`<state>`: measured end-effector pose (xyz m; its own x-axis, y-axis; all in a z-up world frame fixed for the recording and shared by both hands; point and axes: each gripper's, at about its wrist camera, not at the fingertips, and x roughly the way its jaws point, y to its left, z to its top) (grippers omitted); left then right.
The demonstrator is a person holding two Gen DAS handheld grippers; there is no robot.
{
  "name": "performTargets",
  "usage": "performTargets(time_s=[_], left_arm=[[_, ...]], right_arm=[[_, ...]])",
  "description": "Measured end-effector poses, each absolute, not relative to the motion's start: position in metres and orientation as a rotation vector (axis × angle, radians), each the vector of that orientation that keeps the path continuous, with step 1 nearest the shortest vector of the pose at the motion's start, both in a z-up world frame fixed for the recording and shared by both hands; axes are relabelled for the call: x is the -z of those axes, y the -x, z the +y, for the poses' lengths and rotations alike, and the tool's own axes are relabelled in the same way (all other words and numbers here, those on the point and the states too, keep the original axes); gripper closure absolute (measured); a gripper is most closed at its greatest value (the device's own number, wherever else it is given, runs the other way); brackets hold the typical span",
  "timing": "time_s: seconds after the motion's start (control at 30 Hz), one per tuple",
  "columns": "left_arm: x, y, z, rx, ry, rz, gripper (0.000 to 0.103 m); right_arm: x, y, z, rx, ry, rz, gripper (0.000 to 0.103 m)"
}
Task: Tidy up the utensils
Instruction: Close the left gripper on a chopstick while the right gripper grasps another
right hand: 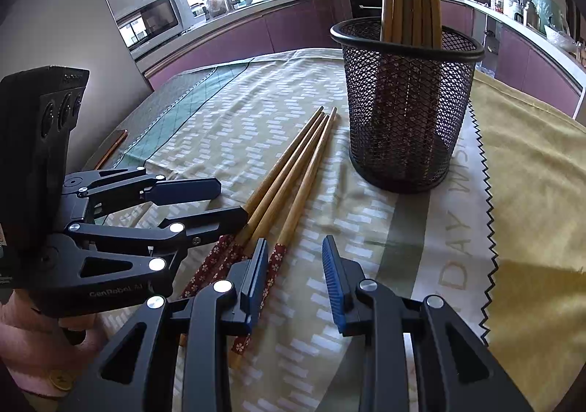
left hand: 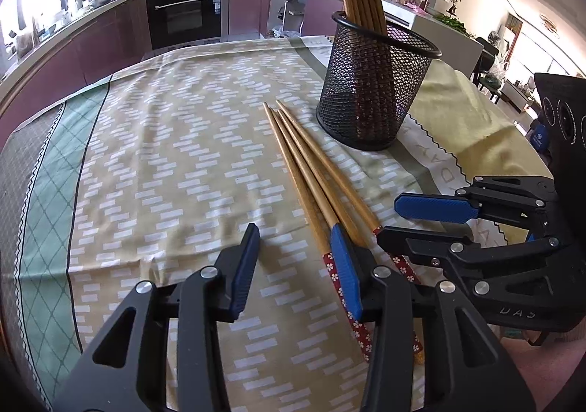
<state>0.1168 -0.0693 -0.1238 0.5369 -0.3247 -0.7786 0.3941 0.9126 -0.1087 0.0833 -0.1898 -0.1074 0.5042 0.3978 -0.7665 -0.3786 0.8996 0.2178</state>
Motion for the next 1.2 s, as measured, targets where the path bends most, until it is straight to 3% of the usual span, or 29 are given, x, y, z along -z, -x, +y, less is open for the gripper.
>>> performTargets(time_s=[0.37,0.63,0.9,1.2], left_arm=[[0.124,-0.120,-0.065,0.398,-0.072,0.912,0.077],[0.124,-0.117,-0.059,0.390,-0.039,0.925,0.094],[0.125,-0.108,-0.051,0.390,-0.003,0.935,0.095],[0.124,-0.089,-0.044,0.422,-0.009,0.957,0.095]], right_arm=[[0.107,-0.101,-0.180,-0.450,0.003,0.923,0.077],[0.108,-0.099,-0.191,-0.441,-0.041,0.930,0.089],[0.109,-0.091,-0.202,-0.443,-0.085,0.948,0.096],[0.106,-0.081,-0.205,-0.471,-0.081,0.972,0.096]])
